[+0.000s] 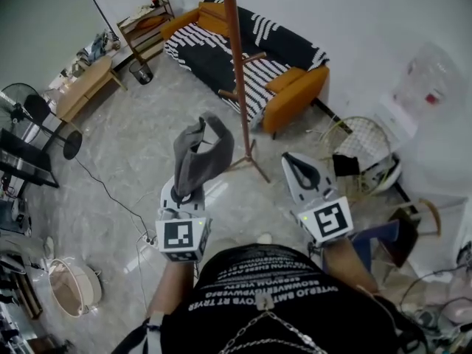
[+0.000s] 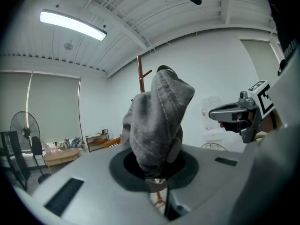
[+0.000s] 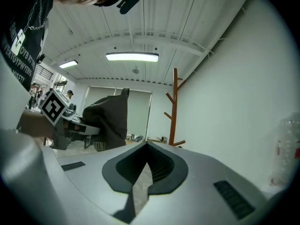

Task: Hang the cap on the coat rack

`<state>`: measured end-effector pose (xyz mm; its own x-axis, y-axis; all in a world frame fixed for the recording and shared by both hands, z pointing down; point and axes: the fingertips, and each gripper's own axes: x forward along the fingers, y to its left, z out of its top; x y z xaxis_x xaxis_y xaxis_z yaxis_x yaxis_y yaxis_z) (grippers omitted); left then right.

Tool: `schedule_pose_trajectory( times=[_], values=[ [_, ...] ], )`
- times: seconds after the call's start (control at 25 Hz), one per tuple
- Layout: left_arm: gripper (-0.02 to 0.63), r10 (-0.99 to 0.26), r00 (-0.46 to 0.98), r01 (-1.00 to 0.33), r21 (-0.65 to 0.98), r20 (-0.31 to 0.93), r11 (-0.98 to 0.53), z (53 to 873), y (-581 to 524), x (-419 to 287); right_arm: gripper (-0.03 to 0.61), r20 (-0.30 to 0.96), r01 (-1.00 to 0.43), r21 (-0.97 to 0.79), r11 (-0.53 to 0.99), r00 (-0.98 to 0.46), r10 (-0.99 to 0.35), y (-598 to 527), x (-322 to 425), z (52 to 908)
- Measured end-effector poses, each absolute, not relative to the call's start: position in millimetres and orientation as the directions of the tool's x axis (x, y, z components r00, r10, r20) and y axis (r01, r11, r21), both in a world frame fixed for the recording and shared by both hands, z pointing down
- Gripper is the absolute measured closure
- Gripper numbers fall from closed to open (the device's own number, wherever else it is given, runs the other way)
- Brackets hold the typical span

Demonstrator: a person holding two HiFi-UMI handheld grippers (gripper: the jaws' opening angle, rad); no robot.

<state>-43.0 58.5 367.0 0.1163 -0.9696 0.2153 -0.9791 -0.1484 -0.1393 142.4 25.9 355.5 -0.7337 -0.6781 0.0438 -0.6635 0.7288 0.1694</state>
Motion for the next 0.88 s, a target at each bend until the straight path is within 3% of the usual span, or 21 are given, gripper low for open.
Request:
schedule_pose_trajectory(
  times=[0.64, 0.88],
  values=[
    [0.597, -0.976, 0.134, -0.987, -0.066, 0.171, -0.147, 373.0, 37.2, -52.1, 0.575, 0.064, -0.694, 0.079, 0.716, -0.713, -0.698, -2.6, 136.8, 374.9],
    [0.597, -0.957, 0.172, -0.980, -0.058, 0.234, -0.191, 392.4, 14.7, -58.4, 0.575, 0.127, -0.702, 0.072, 0.708, -0.698, -0.705, -23.5, 127.2, 390.5]
  ],
)
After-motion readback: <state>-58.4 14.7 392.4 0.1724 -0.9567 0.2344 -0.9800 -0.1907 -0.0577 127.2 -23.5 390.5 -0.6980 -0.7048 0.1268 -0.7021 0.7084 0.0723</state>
